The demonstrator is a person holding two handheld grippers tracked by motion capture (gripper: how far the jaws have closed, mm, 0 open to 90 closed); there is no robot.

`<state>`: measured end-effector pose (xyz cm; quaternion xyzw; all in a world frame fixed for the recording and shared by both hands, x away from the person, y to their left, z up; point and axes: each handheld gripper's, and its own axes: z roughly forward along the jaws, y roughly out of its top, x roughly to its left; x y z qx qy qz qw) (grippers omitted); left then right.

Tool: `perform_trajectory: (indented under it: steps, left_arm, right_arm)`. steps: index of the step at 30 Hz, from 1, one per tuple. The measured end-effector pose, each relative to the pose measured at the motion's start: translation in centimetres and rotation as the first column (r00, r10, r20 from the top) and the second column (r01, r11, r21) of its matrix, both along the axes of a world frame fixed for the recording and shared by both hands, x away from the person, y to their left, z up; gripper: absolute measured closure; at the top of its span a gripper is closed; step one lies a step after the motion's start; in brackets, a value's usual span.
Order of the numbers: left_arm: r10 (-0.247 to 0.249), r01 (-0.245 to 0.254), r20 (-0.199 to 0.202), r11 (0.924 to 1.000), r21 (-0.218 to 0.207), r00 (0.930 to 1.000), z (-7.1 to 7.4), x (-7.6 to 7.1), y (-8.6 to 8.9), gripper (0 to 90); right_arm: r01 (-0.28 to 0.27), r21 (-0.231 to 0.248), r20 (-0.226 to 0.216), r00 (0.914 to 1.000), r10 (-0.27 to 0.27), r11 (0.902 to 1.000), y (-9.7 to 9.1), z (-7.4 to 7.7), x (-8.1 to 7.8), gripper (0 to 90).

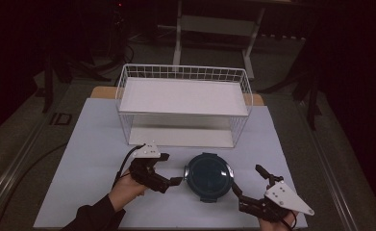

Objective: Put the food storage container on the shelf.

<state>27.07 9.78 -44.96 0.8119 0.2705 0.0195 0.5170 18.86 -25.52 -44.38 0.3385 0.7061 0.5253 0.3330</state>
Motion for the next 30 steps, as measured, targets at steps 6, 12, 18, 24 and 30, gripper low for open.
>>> perform_trajectory:
  steps: [6,12,18,24,30]
  left_arm:
    - [0.006,-0.006,0.007,1.0000,-0.006,1.0000,2.0,-0.3,-0.7,0.7]
    - [0.030,-0.031,-0.053,0.9990,-0.030,0.9981,1.6,1.0,-1.3,1.2]
    - [0.077,-0.087,-0.212,0.9955,-0.036,0.9742,-1.3,3.5,-1.9,2.5]
    - [0.120,-0.140,-0.391,0.9898,-0.023,0.9124,-3.9,4.9,-2.2,2.6]
    - [0.117,-0.151,-0.602,0.9885,-0.005,0.7899,-5.3,5.9,-2.3,2.8]
  right_arm:
    - [-0.012,0.031,-0.003,0.9999,0.012,0.9994,0.2,0.6,0.1,10.4]
    - [-0.042,0.020,0.012,0.9991,0.042,0.9989,0.5,1.0,0.4,9.9]
    - [-0.056,0.021,0.007,0.9984,0.056,0.9982,0.4,0.9,0.6,9.9]
    - [-0.059,-0.007,-0.010,0.9982,0.059,0.9982,0.6,0.6,0.5,9.9]
    - [-0.061,0.001,-0.016,0.9980,0.061,0.9981,0.5,0.5,0.5,9.9]
